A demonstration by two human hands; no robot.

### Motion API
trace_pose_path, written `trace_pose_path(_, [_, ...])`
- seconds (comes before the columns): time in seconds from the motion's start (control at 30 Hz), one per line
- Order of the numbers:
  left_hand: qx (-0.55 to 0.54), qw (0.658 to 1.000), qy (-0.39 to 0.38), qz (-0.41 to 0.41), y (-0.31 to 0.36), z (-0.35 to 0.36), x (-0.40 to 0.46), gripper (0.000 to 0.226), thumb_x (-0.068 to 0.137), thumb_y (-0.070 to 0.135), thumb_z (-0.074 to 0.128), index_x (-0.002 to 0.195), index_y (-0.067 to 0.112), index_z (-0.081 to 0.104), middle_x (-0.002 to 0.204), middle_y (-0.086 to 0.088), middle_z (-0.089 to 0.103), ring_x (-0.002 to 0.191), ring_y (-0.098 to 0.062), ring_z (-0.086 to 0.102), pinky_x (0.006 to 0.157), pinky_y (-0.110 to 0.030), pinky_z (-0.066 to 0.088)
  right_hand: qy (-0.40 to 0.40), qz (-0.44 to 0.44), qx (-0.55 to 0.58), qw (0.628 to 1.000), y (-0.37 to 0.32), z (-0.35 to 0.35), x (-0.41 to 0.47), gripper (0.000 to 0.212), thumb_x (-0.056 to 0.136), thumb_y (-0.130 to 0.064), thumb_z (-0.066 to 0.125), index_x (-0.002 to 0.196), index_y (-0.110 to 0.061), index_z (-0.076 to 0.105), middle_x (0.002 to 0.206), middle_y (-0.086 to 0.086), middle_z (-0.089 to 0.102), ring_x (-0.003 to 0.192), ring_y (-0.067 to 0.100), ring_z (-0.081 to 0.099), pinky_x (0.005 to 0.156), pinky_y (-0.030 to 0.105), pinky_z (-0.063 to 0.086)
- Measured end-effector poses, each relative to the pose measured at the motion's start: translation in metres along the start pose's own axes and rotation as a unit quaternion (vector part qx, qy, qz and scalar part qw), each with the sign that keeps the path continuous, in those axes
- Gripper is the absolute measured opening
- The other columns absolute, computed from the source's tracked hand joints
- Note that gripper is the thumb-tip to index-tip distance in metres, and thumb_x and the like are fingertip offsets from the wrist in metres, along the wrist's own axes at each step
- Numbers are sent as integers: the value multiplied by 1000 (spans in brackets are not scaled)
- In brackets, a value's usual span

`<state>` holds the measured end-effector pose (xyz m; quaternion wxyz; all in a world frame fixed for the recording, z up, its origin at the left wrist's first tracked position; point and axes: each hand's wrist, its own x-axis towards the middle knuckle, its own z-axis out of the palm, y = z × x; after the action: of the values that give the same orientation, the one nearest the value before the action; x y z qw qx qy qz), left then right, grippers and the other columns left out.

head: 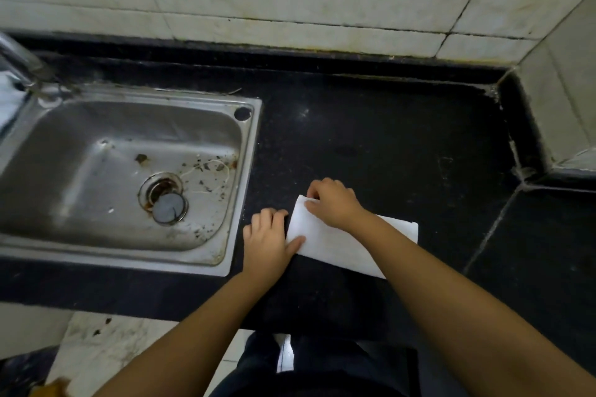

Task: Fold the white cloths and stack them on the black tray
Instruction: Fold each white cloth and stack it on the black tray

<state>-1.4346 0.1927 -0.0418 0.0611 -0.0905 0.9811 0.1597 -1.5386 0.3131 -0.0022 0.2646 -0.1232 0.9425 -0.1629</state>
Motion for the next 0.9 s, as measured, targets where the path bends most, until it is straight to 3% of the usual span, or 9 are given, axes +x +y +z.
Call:
trace_pose_path(0.07, [-65,998,-22,-1,0,-6,7,52,87,50,54,130,22,46,126,2,46,117,-19,42,95,-33,34,-15,21,161,987,8,-11,-11,18,94,-27,53,111,-22,56,106,-3,57,103,13,55,88,29,45])
trace_pose_path(0.13, [-172,983,-65,11,4,-19,18,33,89,41,55,118,24,55,113,6,55,106,-15,50,93,-33,40,12,2,243,970,19,-24,-23,21,94,-25,54,114,-24,56,107,-7,57,102,8,55,82,22,43])
trace_pose_path(0.23, [-267,955,-115,62,22,-45,40,11,91,26,55,90,18,63,77,5,60,73,-10,55,66,-23,42,83,-61,270,957,34,-47,-40,31,96,-19,51,125,-25,57,118,-13,58,108,0,51,81,9,39])
trace_pose_path(0.3, [-265,956,-78,103,40,-69,58,15,90,20,58,76,15,59,64,8,53,62,-7,48,56,-15,35,143,-77,286,944,42,-68,-50,29,97,-17,48,123,-22,61,119,-12,60,109,-2,52,80,3,38])
trace_pose_path(0.4, [-249,950,-24,187,74,-115,85,23,89,19,59,67,21,53,60,11,48,57,-3,44,54,-10,33,231,-69,306,921,49,-108,-64,24,97,-18,48,118,-18,61,108,-10,61,100,3,57,78,9,42])
trace_pose_path(0.47, [-227,944,5,239,95,-148,95,21,89,21,59,70,19,53,61,11,47,58,-2,44,53,-11,33,281,-70,312,905,48,-134,-74,21,97,-19,49,115,-16,59,99,-8,59,88,1,55,73,13,44])
trace_pose_path(0.6, [-207,924,72,312,120,-192,99,16,89,25,60,80,12,58,71,3,53,66,-11,47,60,-20,35,345,-85,326,876,44,-163,-95,8,95,-17,51,102,-15,55,86,-1,53,73,7,48,58,6,40])
trace_pose_path(0.77, [-184,909,59,370,98,-170,77,16,85,24,65,78,13,56,75,4,50,70,-13,47,63,-27,37,327,-64,305,892,45,-131,-117,16,89,-12,56,85,-26,48,83,-7,54,73,6,51,62,15,40])
trace_pose_path(0.9, [-158,925,-75,337,50,-107,50,16,83,24,68,83,10,60,84,4,58,79,-16,55,70,-33,46,231,-17,283,931,56,-55,-128,21,84,-4,58,83,-24,51,82,-5,59,75,9,54,67,18,41])
